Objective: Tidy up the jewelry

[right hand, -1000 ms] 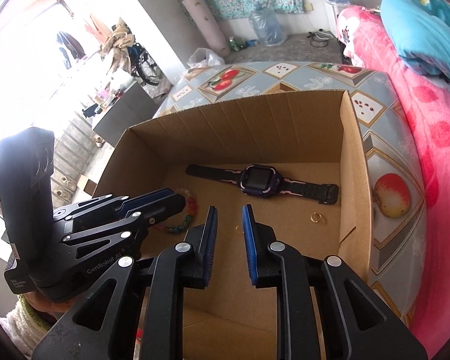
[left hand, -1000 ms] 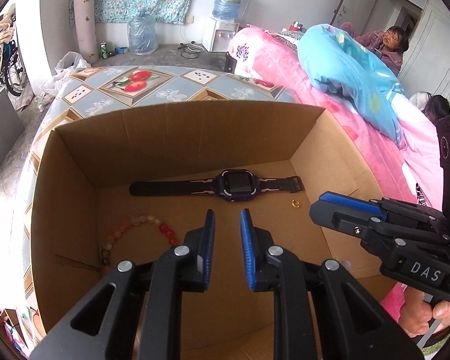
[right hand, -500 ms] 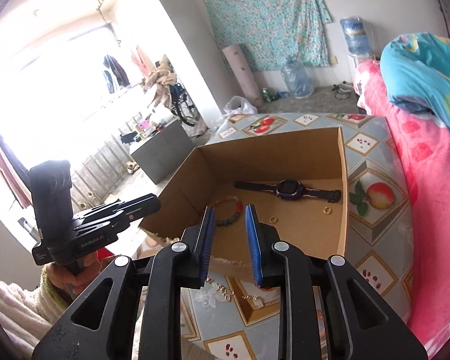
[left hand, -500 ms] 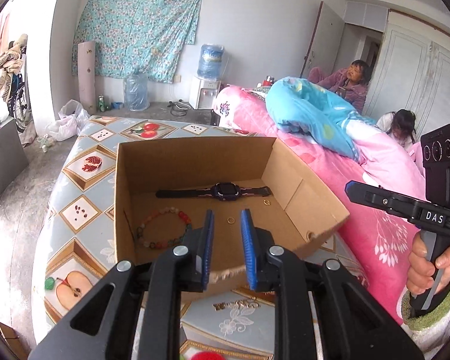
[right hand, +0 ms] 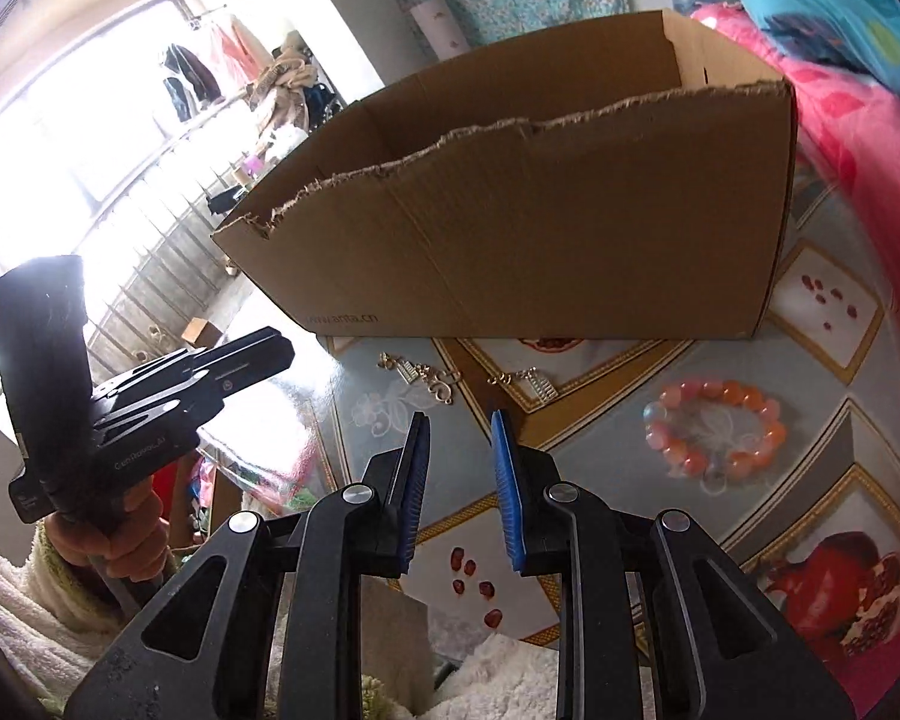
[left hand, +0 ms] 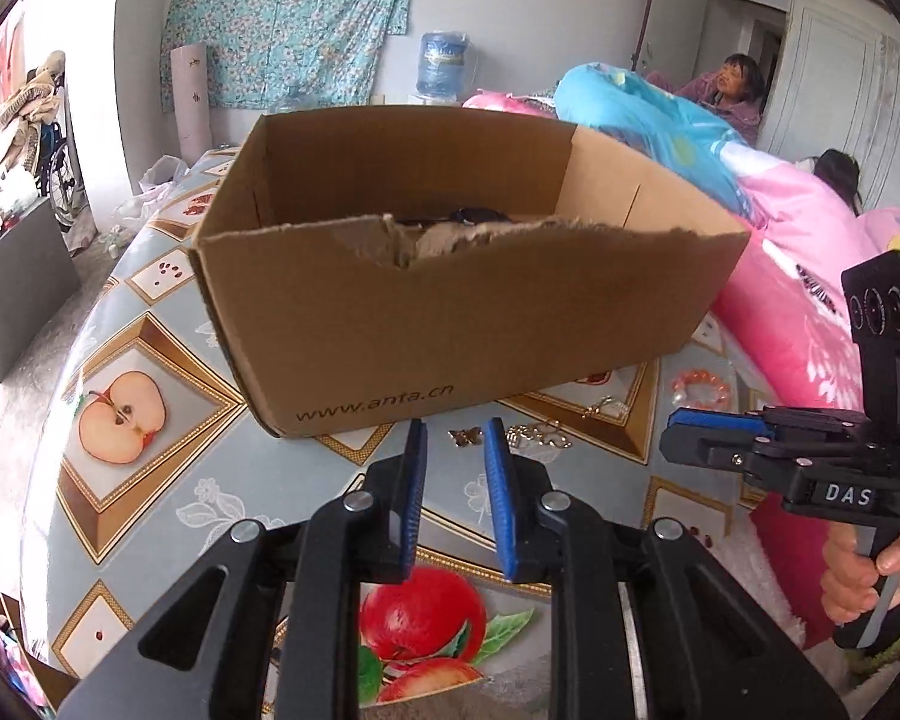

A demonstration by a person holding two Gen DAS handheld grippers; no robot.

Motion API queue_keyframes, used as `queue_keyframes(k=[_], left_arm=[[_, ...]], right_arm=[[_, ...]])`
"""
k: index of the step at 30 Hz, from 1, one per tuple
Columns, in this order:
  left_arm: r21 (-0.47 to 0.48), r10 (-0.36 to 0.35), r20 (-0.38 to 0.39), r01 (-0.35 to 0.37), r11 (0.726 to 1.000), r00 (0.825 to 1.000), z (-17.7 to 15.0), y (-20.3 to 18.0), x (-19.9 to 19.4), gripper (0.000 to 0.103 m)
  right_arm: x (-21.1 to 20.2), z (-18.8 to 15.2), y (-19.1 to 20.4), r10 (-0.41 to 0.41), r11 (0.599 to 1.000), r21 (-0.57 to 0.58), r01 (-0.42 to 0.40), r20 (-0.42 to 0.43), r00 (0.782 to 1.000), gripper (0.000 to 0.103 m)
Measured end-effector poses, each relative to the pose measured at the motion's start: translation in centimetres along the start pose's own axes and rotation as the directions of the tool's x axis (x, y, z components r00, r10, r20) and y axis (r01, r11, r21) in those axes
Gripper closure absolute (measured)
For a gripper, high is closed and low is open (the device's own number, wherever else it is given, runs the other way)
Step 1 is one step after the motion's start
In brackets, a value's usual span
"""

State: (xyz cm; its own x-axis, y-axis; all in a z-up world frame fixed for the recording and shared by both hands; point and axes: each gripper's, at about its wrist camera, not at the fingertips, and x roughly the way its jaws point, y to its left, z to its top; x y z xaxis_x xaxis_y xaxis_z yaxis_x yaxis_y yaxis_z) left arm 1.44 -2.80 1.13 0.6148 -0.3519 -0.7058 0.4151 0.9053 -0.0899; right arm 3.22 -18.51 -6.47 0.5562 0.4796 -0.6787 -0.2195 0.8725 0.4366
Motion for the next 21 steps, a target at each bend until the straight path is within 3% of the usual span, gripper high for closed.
queue_keyframes(k=[9, 21], left_arm=[[0.088, 0.059, -0.043, -0.055, 0.995, 0.997, 0.2, -1.0, 4.8, 0.084], [0.100, 0.072, -0.054, -0.066, 0.993, 0.996, 0.4, -1.6, 6.1, 0.084]], right_arm=[[0.8, 0.3, 0.2, 0.014, 1.000, -0.021, -0.014, -0.011, 1.000, 0.080], [1.3, 0.5, -0.2, 0.034, 0.999, -0.011, -0.034, -0.027, 0.999, 0.080]])
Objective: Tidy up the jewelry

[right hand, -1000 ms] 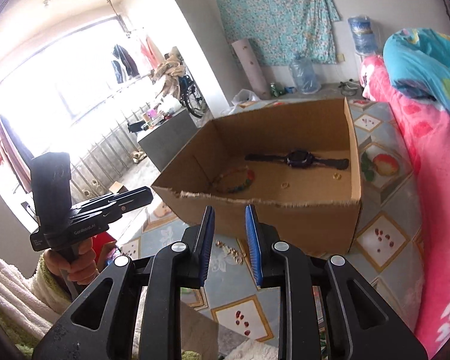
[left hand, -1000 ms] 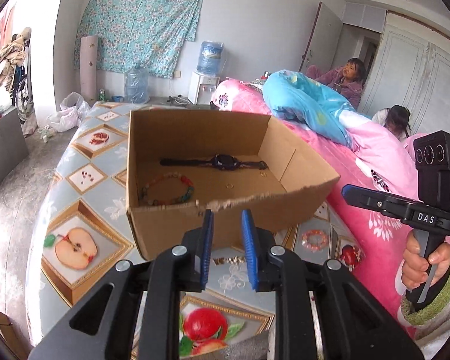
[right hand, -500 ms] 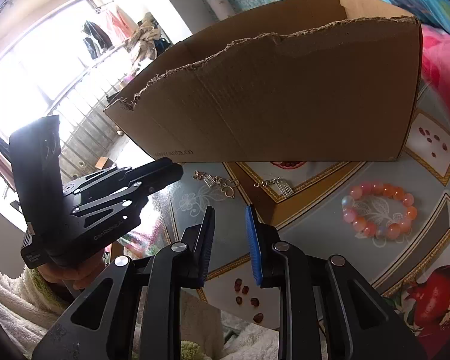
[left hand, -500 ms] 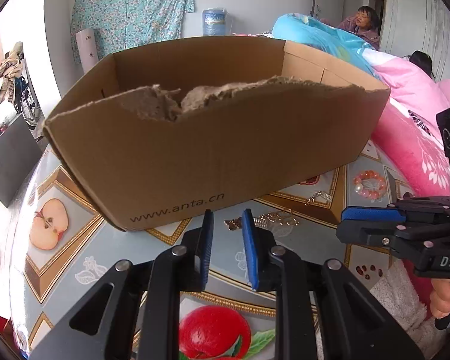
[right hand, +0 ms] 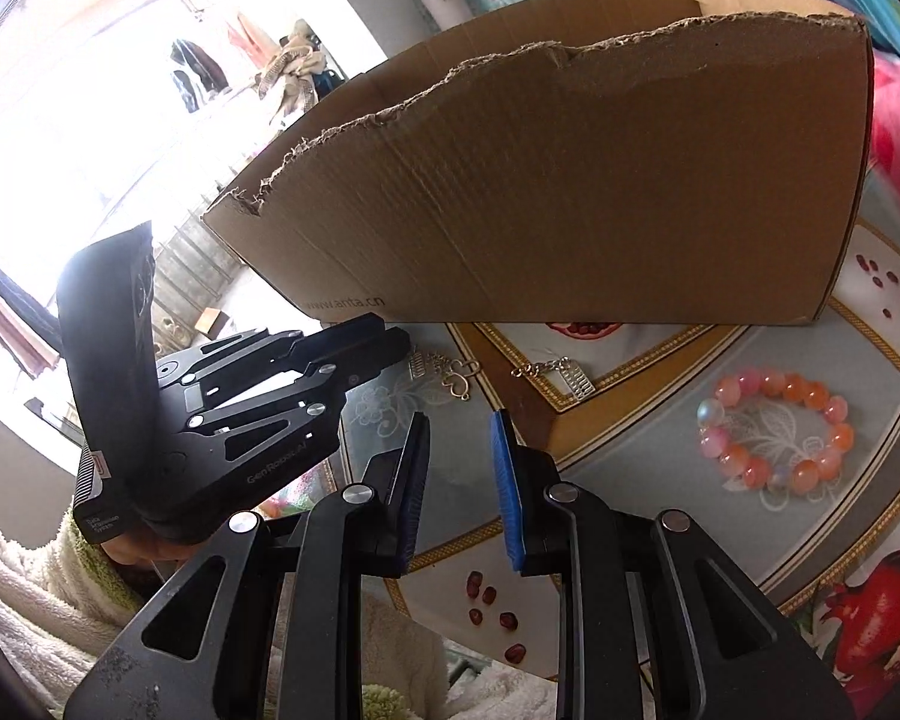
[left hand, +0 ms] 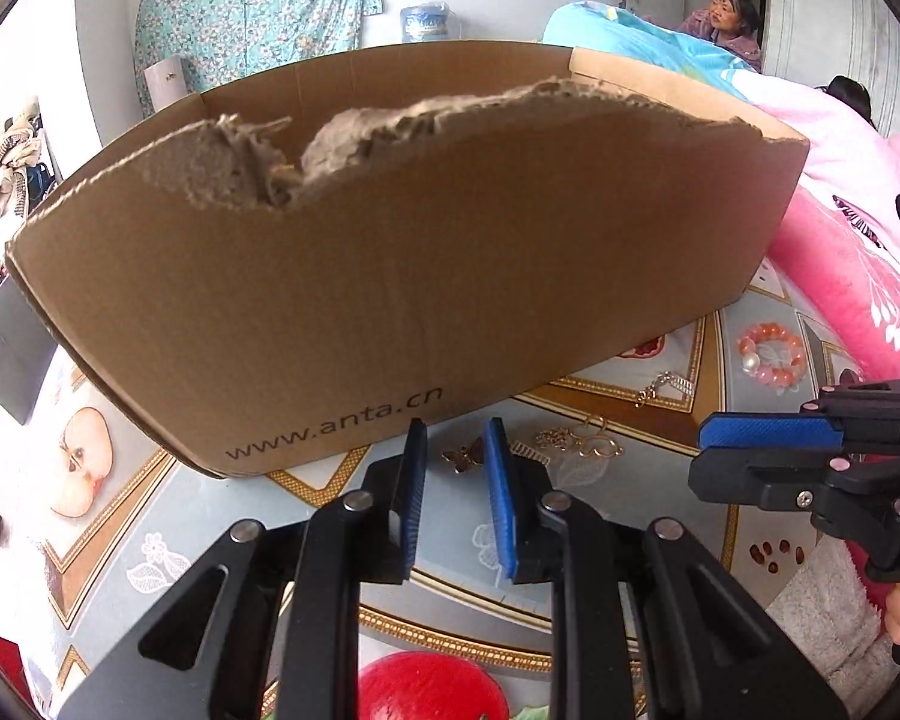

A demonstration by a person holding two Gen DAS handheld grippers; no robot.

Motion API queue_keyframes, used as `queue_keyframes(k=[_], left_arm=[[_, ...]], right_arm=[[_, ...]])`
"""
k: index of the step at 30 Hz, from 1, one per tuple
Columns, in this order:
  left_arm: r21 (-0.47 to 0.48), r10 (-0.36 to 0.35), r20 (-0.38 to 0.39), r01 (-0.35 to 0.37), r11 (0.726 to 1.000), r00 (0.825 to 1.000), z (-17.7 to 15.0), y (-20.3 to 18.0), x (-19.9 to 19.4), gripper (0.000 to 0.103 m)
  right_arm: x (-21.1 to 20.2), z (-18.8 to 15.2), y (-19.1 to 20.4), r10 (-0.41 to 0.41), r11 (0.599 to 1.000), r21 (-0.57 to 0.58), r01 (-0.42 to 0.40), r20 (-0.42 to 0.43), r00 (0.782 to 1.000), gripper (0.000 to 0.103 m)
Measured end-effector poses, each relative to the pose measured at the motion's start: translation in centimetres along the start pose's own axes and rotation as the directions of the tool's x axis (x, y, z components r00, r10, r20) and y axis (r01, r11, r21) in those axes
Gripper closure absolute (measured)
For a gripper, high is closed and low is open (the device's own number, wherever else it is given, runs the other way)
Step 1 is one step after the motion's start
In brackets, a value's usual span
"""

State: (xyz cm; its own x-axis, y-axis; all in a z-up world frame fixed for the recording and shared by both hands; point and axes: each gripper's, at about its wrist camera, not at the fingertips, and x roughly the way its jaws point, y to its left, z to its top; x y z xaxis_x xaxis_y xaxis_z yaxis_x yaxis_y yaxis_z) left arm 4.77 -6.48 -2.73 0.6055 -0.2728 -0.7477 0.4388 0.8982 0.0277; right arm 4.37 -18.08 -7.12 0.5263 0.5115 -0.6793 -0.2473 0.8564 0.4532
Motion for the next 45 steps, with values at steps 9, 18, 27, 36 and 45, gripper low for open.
queue_keyframes(k=[9, 18, 27, 36, 45], left_arm=[[0.004, -0.001, 0.009, 0.001, 1.000, 1.000, -0.3, -0.2, -0.1, 0.088], [0.020, -0.003, 0.008, 0.002, 1.000, 1.000, -1.1, -0.8, -0.9, 0.091], [-0.014, -0.011, 0.005, 0.011, 1.000, 1.000, -2.4, -0.3, -2.0, 0.091], [-0.053, -0.035, 0.047, 0.038, 0.998, 0.998, -2.5, 0.6, -3.5, 0.091], [-0.089, -0.058, 0.057, 0.063, 0.994, 0.997, -2.8, 1.5, -3.9, 0.091]], right_arm=[[0.1, 0.0, 0.0, -0.001, 1.000, 0.001, 0.001, 0.004, 1.000, 0.080], [-1.1, -0.1, -0.3, -0.008, 1.000, -0.001, 0.008, 0.023, 1.000, 0.080], [-1.8, -0.5, -0.7, -0.059, 0.998, -0.006, 0.059, 0.034, 0.998, 0.080], [-1.0, -0.1, -0.1, -0.115, 0.993, -0.016, 0.115, 0.025, 0.993, 0.078], [0.6, 1.1, 0.4, -0.247, 0.966, -0.068, 0.248, 0.021, 0.969, 0.078]])
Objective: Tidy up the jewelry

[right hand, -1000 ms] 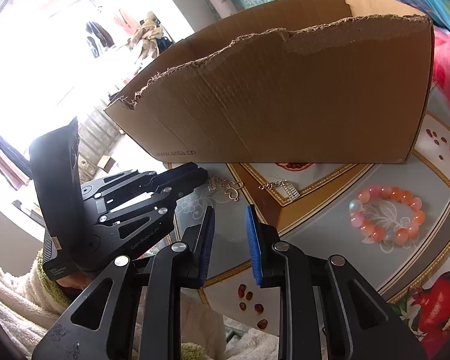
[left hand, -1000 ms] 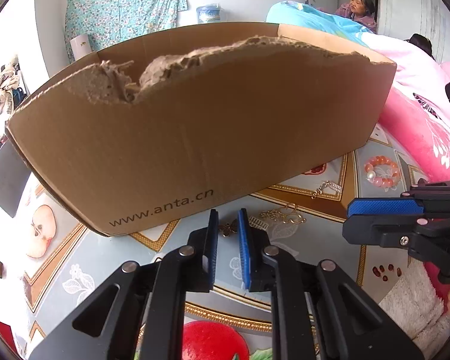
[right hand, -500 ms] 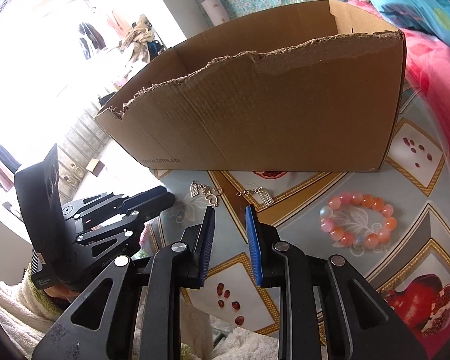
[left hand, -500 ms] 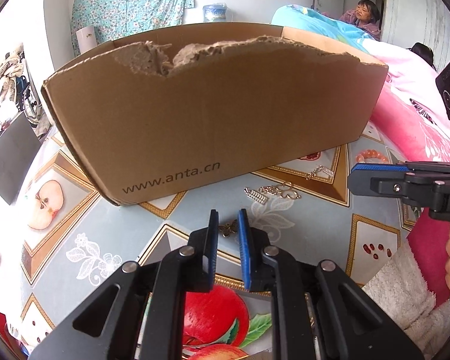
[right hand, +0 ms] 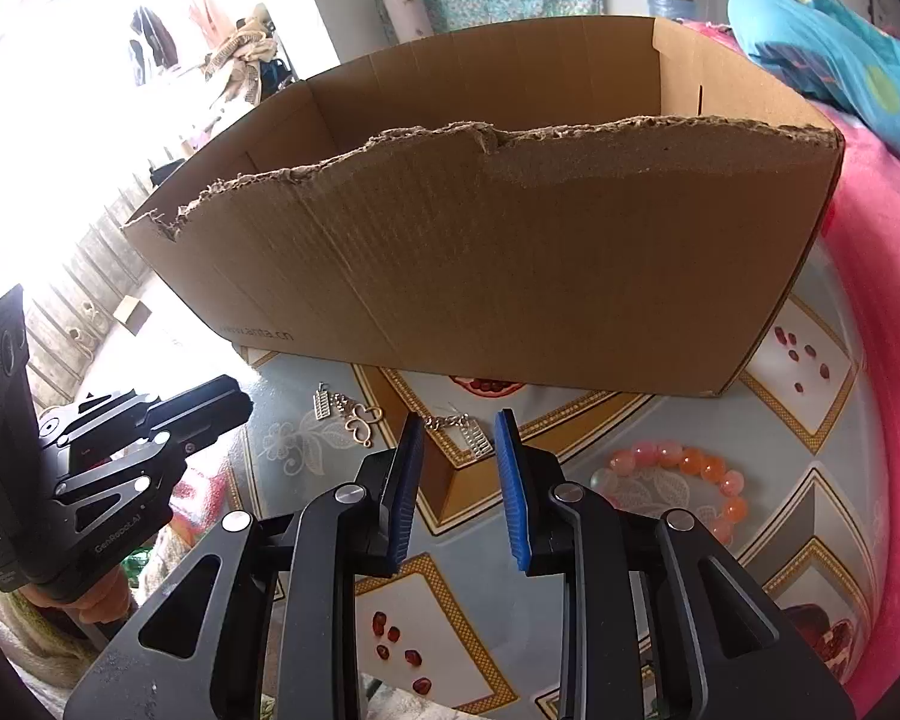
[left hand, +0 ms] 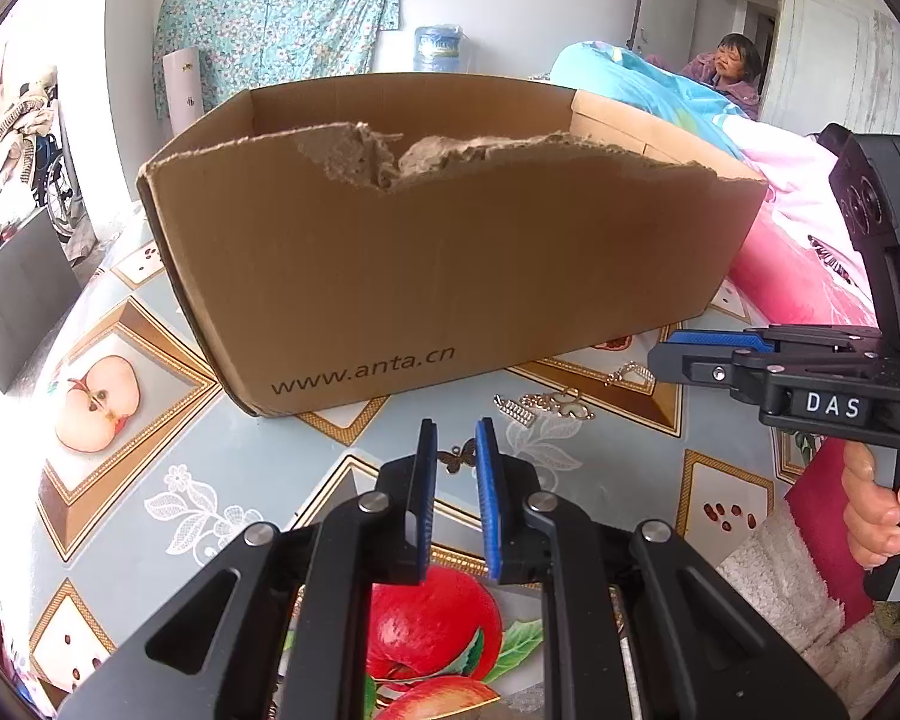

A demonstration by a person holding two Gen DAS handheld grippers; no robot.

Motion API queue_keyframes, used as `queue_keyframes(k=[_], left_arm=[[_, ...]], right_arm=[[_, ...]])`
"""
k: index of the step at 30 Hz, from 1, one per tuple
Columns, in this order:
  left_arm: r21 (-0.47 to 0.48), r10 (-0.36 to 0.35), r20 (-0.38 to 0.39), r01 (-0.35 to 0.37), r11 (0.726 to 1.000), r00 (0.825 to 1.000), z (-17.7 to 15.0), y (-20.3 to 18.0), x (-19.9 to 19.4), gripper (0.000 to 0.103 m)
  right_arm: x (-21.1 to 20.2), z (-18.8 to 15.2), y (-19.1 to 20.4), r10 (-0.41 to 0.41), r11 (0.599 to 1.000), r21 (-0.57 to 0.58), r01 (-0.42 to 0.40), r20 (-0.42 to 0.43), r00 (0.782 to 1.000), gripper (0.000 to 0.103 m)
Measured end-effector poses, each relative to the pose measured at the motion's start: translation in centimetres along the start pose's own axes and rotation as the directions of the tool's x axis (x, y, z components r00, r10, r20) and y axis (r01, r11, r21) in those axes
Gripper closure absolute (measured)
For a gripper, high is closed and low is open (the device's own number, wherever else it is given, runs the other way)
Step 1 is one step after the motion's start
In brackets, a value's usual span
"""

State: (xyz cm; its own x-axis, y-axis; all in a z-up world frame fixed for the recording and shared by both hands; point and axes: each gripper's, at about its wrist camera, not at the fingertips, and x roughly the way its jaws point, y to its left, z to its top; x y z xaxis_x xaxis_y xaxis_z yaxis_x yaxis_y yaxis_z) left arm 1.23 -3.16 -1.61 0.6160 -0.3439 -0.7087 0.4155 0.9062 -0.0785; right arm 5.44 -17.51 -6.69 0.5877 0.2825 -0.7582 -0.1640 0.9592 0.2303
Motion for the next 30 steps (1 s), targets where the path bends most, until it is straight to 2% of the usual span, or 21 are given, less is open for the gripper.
queue_keyframes(k=[8, 16, 18, 21, 24, 25, 30], left_arm=[[-0.036, -0.005, -0.013, 0.004, 0.999, 1.000, 0.2, 0.6, 0.7, 0.091], [-0.052, -0.011, -0.020, 0.010, 0.999, 1.000, 0.2, 0.8, 1.1, 0.091], [-0.052, -0.013, -0.020, 0.012, 0.999, 1.000, 0.2, 0.8, 1.2, 0.091], [-0.053, -0.014, -0.019, 0.013, 0.999, 1.000, 0.1, 0.9, 1.1, 0.091], [-0.054, -0.013, -0.019, 0.012, 0.998, 1.000, 0.1, 0.9, 1.1, 0.091], [-0.054, -0.013, -0.019, 0.012, 0.998, 1.000, 0.1, 0.9, 1.1, 0.091], [-0.053, -0.009, -0.007, 0.009, 0.999, 1.000, 0.0, 0.9, 0.7, 0.091]], right_arm=[[2.0, 0.1, 2.9, -0.100, 0.986, -0.136, 0.098, -0.006, 0.995, 0.078], [2.8, 0.1, 4.8, -0.125, 0.975, -0.187, 0.122, -0.005, 0.992, 0.079], [2.8, 0.1, 5.0, -0.125, 0.973, -0.194, 0.121, -0.011, 0.992, 0.083], [2.6, 0.0, 5.1, -0.121, 0.973, -0.201, 0.114, -0.021, 0.992, 0.096], [2.8, 0.4, 4.6, -0.107, 0.978, -0.181, 0.100, -0.026, 0.994, 0.098], [2.7, 0.4, 4.4, -0.088, 0.984, -0.158, 0.082, -0.029, 0.996, 0.101], [1.9, 0.6, 2.7, -0.021, 0.998, -0.060, 0.020, -0.021, 1.000, 0.102]])
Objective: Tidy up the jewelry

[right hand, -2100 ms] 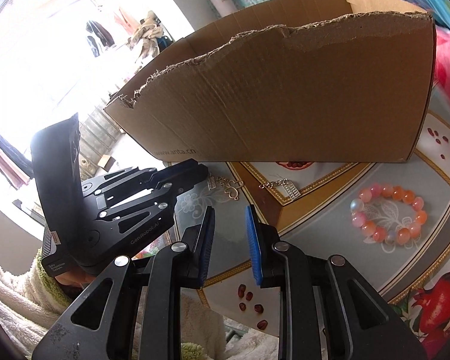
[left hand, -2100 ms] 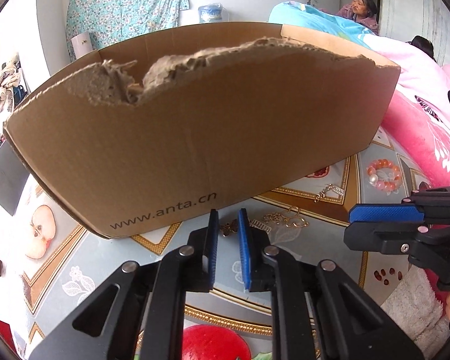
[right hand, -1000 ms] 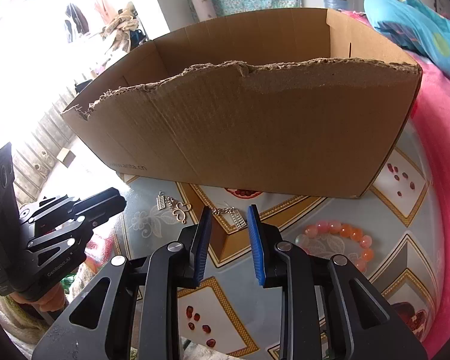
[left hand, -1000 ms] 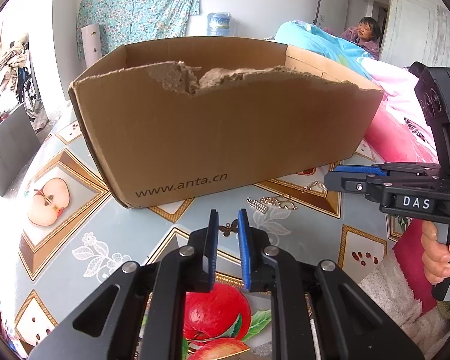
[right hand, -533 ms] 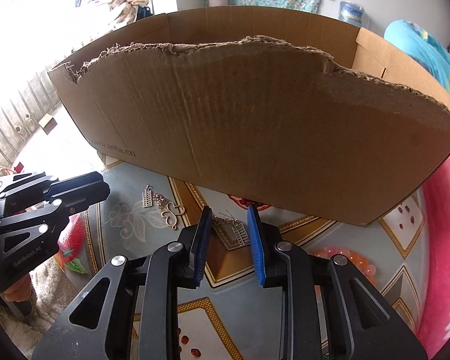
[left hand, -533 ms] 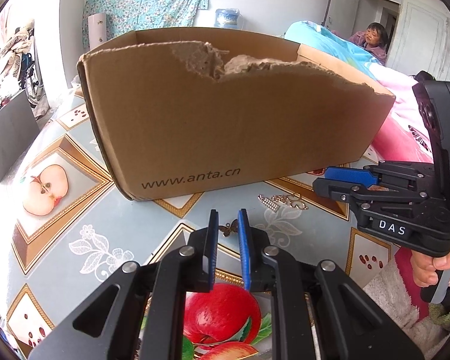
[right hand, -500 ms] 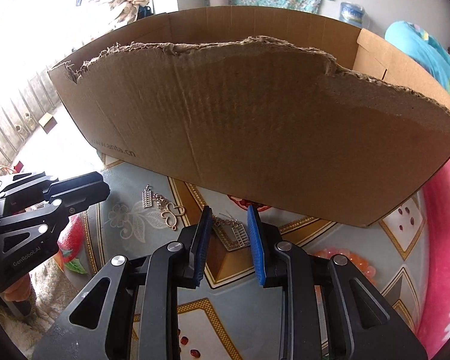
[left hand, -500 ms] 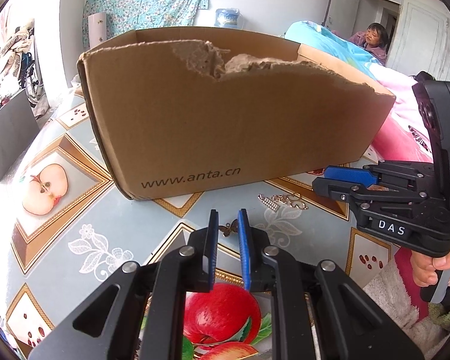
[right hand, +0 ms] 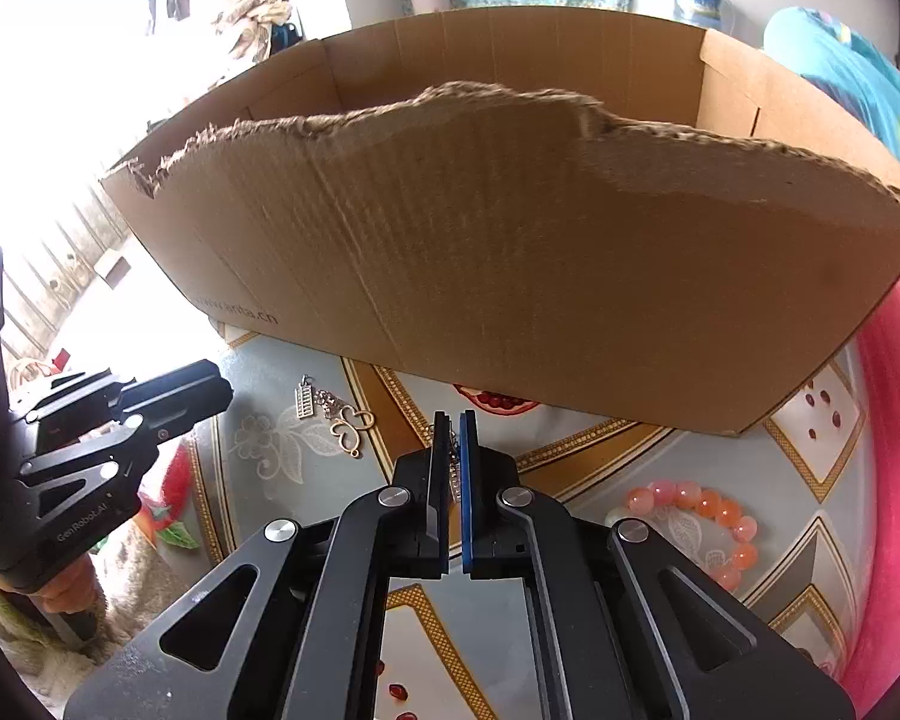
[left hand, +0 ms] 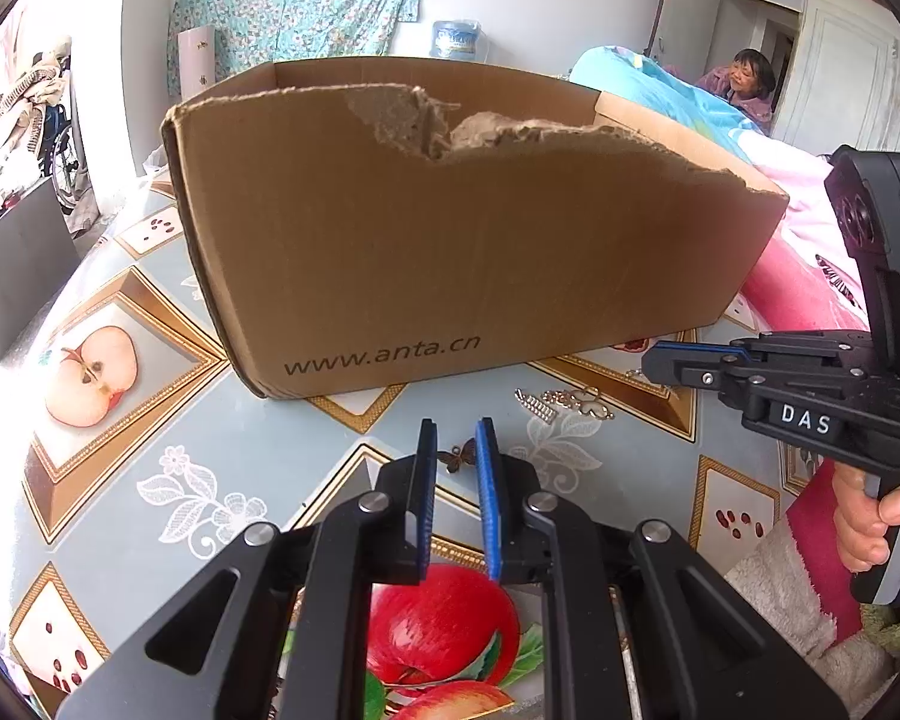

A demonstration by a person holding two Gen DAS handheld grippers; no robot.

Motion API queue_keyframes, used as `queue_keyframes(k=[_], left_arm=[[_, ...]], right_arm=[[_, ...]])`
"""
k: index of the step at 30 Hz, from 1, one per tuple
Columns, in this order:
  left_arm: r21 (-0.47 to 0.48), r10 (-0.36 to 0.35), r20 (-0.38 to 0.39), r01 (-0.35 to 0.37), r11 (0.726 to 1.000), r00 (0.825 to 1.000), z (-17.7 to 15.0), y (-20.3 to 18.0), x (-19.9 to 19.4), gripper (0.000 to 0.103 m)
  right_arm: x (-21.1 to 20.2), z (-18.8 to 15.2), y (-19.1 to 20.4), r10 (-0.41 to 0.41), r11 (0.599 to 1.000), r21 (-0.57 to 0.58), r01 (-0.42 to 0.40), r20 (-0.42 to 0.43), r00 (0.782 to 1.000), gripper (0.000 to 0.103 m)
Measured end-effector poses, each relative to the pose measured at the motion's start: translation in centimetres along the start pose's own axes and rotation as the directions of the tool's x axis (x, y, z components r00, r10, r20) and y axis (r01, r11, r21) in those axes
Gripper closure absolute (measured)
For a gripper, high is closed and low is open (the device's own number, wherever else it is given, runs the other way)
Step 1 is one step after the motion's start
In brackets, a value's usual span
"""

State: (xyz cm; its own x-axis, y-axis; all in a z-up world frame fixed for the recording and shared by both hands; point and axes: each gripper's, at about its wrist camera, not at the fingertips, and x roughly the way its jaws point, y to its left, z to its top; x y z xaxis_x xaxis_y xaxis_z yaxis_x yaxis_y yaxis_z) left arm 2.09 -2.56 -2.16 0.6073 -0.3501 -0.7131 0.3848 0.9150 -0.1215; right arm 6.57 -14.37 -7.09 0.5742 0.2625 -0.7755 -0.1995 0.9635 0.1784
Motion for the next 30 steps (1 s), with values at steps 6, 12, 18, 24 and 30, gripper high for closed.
queue_keyframes(k=[6, 12, 18, 24, 30], left_arm=[[-0.002, 0.003, 0.012, -0.003, 1.000, 1.000, 0.1, -0.1, -0.3, 0.091], [0.000, 0.004, 0.036, -0.004, 1.000, 0.999, 0.0, -0.3, -1.3, 0.091], [0.013, 0.000, 0.103, -0.001, 1.000, 0.995, 0.7, -0.8, -4.1, 0.091], [0.056, -0.054, 0.218, 0.043, 0.998, 0.974, 3.4, -1.4, -8.8, 0.091], [0.078, -0.155, 0.242, 0.140, 0.987, 0.958, 8.8, -1.4, -10.5, 0.091]], right_arm=[[-2.3, 0.2, -0.9, 0.040, 0.998, 0.052, -0.043, 0.041, 0.998, 0.102], [-5.0, 0.3, -1.1, 0.070, 0.994, 0.076, -0.077, 0.094, 0.993, 0.102], [-8.4, 0.4, -0.9, 0.092, 0.993, 0.061, -0.103, 0.156, 0.983, 0.102], [-12.1, 2.2, 0.5, 0.153, 0.988, -0.017, -0.155, 0.288, 0.945, 0.102], [-13.5, 6.5, -0.3, 0.171, 0.985, -0.062, -0.160, 0.337, 0.926, 0.102]])
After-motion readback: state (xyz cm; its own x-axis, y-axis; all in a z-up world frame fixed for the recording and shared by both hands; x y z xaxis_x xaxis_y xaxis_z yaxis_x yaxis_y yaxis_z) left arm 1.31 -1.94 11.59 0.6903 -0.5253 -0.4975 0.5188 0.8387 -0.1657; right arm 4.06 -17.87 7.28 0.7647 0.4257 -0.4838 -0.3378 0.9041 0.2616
